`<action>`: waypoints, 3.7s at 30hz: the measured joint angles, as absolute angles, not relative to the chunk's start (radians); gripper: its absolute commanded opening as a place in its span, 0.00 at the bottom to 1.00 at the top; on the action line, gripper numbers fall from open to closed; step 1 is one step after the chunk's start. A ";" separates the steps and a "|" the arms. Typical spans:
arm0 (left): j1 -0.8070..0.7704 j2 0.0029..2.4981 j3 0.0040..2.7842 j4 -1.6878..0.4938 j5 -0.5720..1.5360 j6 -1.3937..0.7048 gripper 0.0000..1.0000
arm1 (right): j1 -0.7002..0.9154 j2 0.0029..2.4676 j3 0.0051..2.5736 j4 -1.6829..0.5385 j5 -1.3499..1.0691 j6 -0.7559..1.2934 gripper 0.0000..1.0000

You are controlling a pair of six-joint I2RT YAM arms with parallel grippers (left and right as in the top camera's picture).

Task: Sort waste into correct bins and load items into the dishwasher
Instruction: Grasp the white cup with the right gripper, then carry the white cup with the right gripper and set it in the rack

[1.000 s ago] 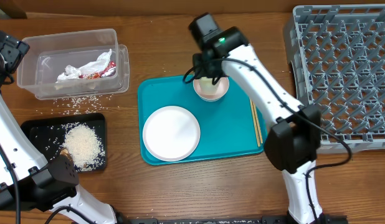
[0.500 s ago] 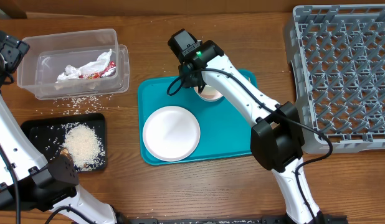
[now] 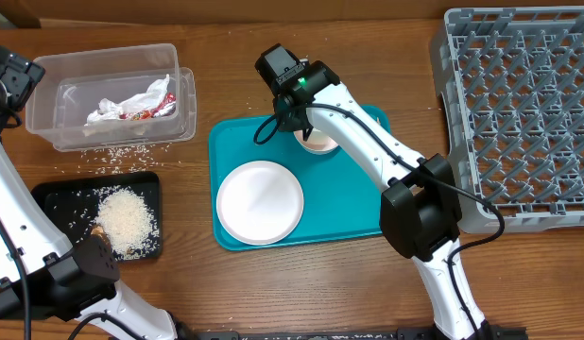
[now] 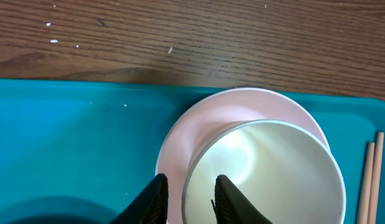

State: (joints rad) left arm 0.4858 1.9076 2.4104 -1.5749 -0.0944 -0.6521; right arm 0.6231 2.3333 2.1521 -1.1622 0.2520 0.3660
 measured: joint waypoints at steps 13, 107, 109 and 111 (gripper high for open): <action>0.486 1.908 2.410 -1.575 -0.094 -0.653 1.00 | 0.623 2.353 2.155 -1.196 0.251 0.381 0.04; 0.486 1.908 2.410 -1.575 -0.094 -0.653 1.00 | -0.848 2.422 2.294 -1.194 -0.897 0.193 0.04; 0.486 1.908 2.410 -1.575 -0.094 -0.652 1.00 | -0.842 2.409 2.289 -1.197 -0.858 0.201 0.04; 0.486 1.908 2.410 -1.575 -0.094 -0.653 1.00 | -0.835 2.396 2.289 -1.206 -0.809 0.208 0.04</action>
State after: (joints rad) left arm 0.4858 1.9076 2.4104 -1.5749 -0.0944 -0.6525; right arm -0.8349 2.3962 2.2887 -1.2064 -0.8089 0.2085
